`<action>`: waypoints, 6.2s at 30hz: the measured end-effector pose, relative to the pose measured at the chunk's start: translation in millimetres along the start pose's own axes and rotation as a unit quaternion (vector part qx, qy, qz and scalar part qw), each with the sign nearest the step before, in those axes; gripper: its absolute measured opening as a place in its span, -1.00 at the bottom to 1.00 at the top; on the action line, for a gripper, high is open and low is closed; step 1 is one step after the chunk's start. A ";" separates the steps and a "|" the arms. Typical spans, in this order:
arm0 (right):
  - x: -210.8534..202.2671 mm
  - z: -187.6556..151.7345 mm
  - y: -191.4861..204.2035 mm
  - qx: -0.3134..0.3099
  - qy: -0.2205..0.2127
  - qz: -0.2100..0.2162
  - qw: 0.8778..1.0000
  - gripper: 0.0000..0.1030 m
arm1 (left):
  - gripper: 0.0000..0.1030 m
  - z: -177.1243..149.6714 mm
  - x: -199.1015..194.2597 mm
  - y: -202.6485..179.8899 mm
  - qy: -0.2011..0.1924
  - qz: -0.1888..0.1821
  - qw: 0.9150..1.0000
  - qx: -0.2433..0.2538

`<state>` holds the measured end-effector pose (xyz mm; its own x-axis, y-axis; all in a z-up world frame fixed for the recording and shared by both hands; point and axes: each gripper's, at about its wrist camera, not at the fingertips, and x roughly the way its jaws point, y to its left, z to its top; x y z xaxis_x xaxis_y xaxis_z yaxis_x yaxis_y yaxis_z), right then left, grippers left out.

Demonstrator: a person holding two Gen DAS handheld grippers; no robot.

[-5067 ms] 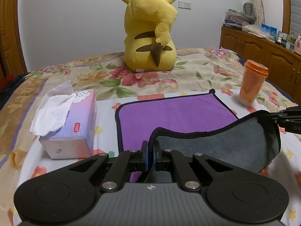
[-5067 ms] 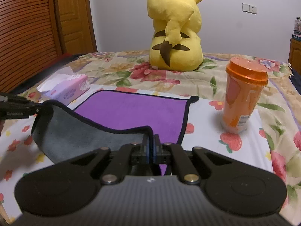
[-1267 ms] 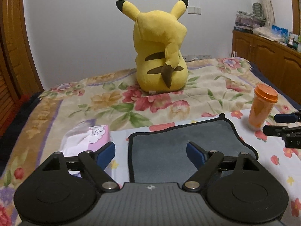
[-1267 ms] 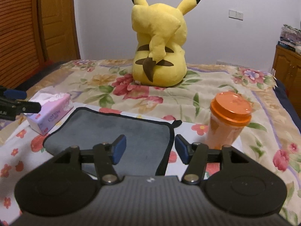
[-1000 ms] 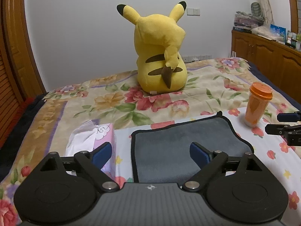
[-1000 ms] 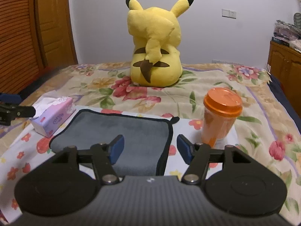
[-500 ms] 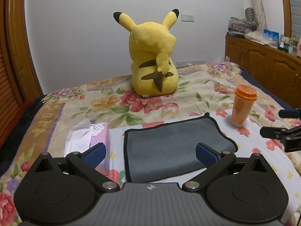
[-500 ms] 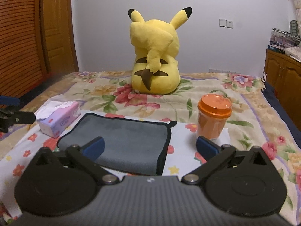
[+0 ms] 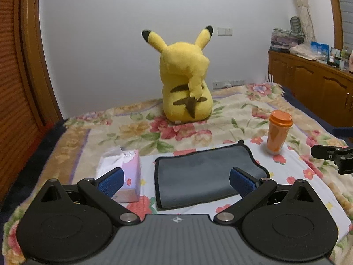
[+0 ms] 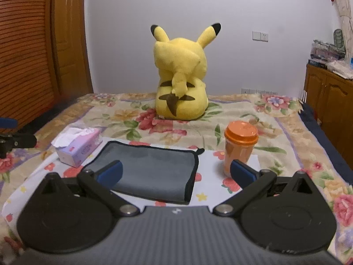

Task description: Fold towel

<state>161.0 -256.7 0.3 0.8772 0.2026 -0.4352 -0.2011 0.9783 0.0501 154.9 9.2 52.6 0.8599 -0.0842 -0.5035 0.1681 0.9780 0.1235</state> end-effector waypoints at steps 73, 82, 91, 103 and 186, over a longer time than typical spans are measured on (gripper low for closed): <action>-67.5 -99.2 37.2 0.020 0.033 -0.005 0.999 1.00 | 1.00 -134.4 -50.7 -31.1 0.021 0.000 0.998 -0.065; -74.4 -98.0 33.1 0.026 0.011 -0.013 1.000 1.00 | 1.00 -132.4 -61.7 -26.5 -0.012 0.003 0.997 -0.074; -82.1 -97.2 32.4 0.026 -0.011 -0.021 0.999 1.00 | 1.00 -132.3 -74.6 -28.5 -0.037 0.013 0.997 -0.065; -92.2 -97.0 29.2 0.032 -0.031 -0.029 0.999 1.00 | 1.00 -132.6 -86.6 -31.9 -0.065 0.025 0.996 -0.052; -100.4 -95.9 25.3 0.040 -0.068 -0.044 0.996 1.00 | 1.00 -130.9 -98.4 -36.4 -0.095 0.032 0.994 -0.039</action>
<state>26.0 -256.5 -40.9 0.9420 0.1139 -0.3158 -0.0894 0.9918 0.0910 1.1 6.9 -14.3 0.9445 -0.0492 -0.3248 0.0791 0.9937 0.0794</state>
